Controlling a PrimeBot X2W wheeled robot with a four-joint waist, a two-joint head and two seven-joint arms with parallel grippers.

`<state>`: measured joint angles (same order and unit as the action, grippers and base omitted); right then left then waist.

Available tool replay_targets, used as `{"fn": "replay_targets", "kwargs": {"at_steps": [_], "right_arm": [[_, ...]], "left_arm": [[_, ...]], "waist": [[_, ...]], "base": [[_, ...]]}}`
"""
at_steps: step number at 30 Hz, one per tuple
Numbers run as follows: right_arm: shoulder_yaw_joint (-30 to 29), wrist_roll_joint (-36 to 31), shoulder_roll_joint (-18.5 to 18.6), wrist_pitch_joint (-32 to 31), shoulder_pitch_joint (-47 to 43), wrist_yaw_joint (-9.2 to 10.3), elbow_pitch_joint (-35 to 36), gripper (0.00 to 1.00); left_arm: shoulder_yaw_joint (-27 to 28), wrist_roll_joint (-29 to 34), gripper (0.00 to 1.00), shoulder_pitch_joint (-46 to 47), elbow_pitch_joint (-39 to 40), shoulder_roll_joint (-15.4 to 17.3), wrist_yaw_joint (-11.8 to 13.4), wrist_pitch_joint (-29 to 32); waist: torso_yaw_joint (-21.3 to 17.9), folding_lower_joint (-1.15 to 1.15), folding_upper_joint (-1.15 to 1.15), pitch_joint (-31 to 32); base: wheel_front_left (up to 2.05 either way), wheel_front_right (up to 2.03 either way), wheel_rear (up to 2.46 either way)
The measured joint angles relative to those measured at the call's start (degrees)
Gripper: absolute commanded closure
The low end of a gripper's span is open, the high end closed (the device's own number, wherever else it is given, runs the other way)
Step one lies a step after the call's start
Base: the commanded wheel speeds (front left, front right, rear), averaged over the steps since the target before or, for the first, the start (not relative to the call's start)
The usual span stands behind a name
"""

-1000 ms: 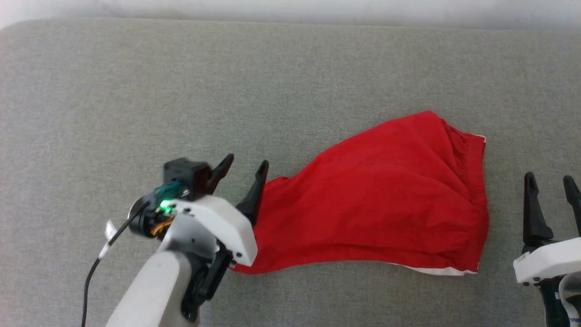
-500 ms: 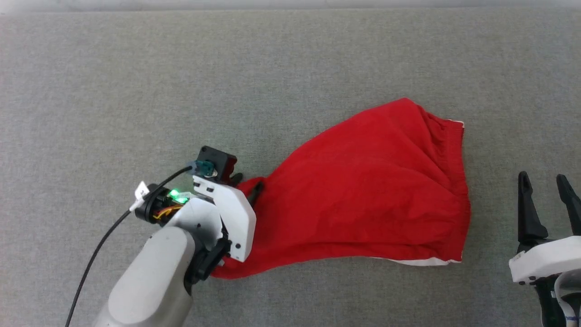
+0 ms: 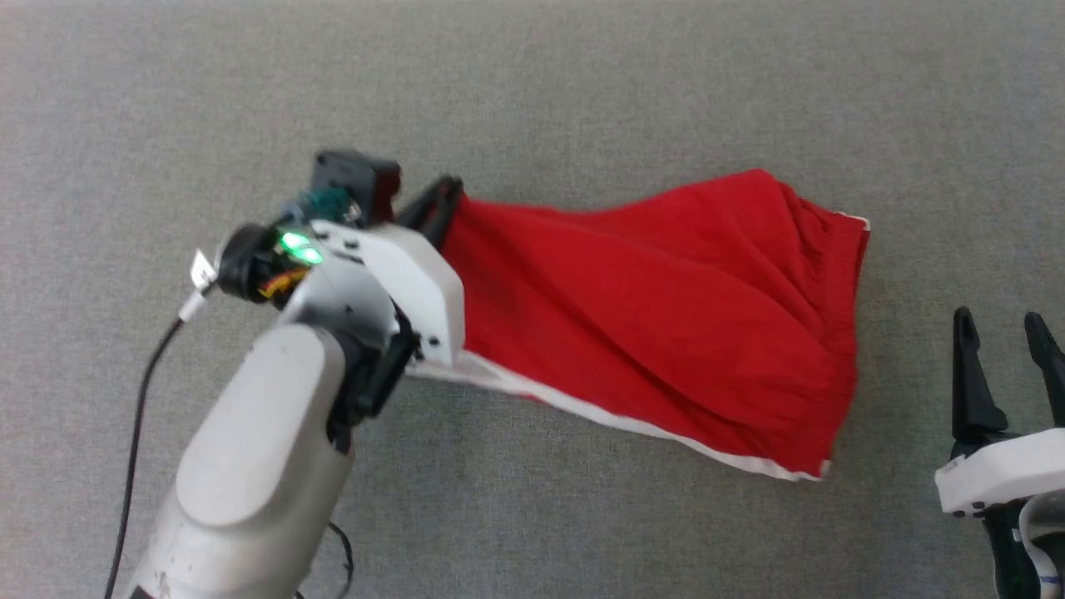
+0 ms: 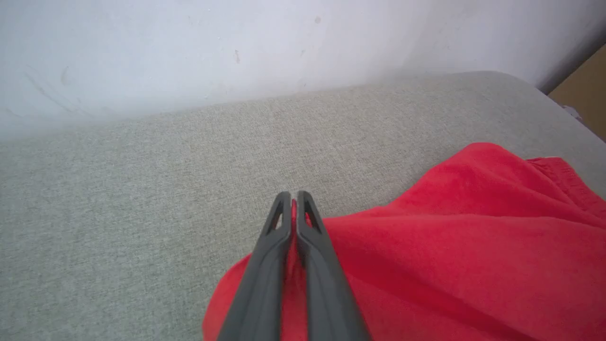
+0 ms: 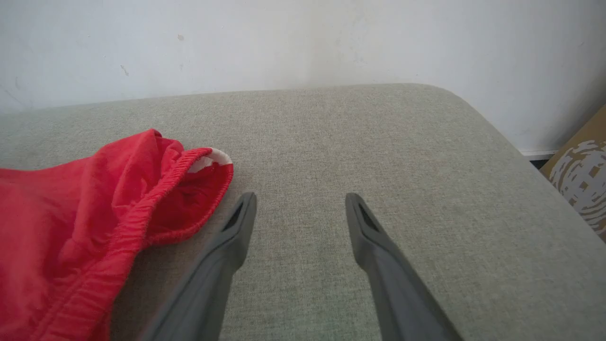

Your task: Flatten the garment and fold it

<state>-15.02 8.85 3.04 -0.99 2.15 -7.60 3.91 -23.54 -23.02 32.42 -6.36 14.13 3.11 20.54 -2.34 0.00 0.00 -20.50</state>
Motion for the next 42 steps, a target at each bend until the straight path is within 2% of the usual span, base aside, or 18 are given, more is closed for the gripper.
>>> {"fn": "replay_targets", "kwargs": {"at_steps": [3, 7, 8, 9, 10, 11, 18, 23, 26, 29, 35, 42], "right_arm": [[0.4, 0.0, 0.0, 0.0, 0.6, 0.00, -0.2, 0.00], [1.1, 0.1, 0.0, 0.1, 1.8, -0.01, -0.3, 0.00], [1.3, 0.1, 0.0, 0.1, 2.0, 0.00, -0.3, 0.00], [1.4, 0.0, 0.0, 0.1, 2.3, 0.00, -0.2, 0.00], [1.3, 0.0, 0.0, 0.1, 2.3, 0.00, -0.1, 0.00], [1.2, 0.0, 0.0, 0.1, 2.3, 0.00, -0.1, 0.00], [0.6, 0.0, 0.0, 0.1, 2.2, 0.00, -0.5, 0.00], [0.6, 0.1, 0.0, 0.1, 2.1, 0.00, -1.0, 0.00], [0.6, 0.1, 0.0, 0.0, 1.6, 0.00, -1.1, 0.00], [0.6, 0.1, 0.0, -0.2, 0.9, 0.00, -1.1, 0.00], [0.4, 0.1, 0.0, -1.0, -0.3, 0.00, -0.9, 0.00], [0.6, 0.0, 0.0, -1.8, -0.4, 0.00, 0.2, 0.00]], "left_arm": [[1.7, 0.1, 1.00, 2.6, -2.4, -0.7, 1.6, -1.0], [2.1, 0.7, 1.00, 4.4, -9.0, -0.8, 2.4, -1.3], [2.1, 0.8, 0.85, 4.5, -10.3, -0.8, 2.6, -1.6], [2.2, 0.8, 0.62, 4.5, -11.5, -1.0, 2.8, -2.0], [2.2, 0.8, 0.37, 4.5, -12.4, -1.2, 2.8, -2.4], [2.2, 0.7, 0.00, 4.5, -13.2, -1.4, 2.8, -2.9], [2.4, 0.1, 0.00, 4.5, -14.2, -2.7, 2.7, -7.8], [3.0, -0.4, 0.00, 3.6, -10.0, -3.0, 2.6, -12.6], [2.9, -0.4, 0.00, 0.9, -7.2, -2.6, 3.1, -13.5], [2.6, -0.2, 0.00, -3.0, -4.9, -1.6, 4.4, -11.6], [0.9, -1.1, 0.00, -10.3, -0.7, -0.5, 6.5, -3.3], [0.6, -1.7, 0.00, -11.6, -1.1, -0.5, 8.7, 0.3]], "waist": [[0.1, 0.00, 0.00, -1.1], [-0.2, 0.01, 0.00, -2.5], [-0.4, 0.00, 0.00, -2.9], [-0.6, 0.00, 0.00, -3.2], [-0.8, 0.00, 0.00, -3.4], [-1.0, 0.00, 0.00, -3.7], [-1.1, 0.00, 0.00, -3.7], [-0.2, -0.01, 0.00, -1.6], [0.6, -0.01, 0.00, -0.1], [1.4, -0.01, 0.00, 1.5], [3.4, -0.02, 0.00, 3.6], [4.6, -0.01, 0.00, 3.2]], "base": [[0.00, 0.00, 0.00], [0.00, 0.00, 0.00], [0.00, 0.00, 0.00], [0.00, 0.00, 0.00], [0.00, 0.00, 0.00], [0.00, 0.00, 0.00], [0.00, 0.00, 0.00], [0.00, 0.00, 0.00], [0.00, 0.00, 0.00], [0.00, 0.00, 0.00], [0.00, 0.00, 0.00], [0.00, 0.00, 0.00]]}}
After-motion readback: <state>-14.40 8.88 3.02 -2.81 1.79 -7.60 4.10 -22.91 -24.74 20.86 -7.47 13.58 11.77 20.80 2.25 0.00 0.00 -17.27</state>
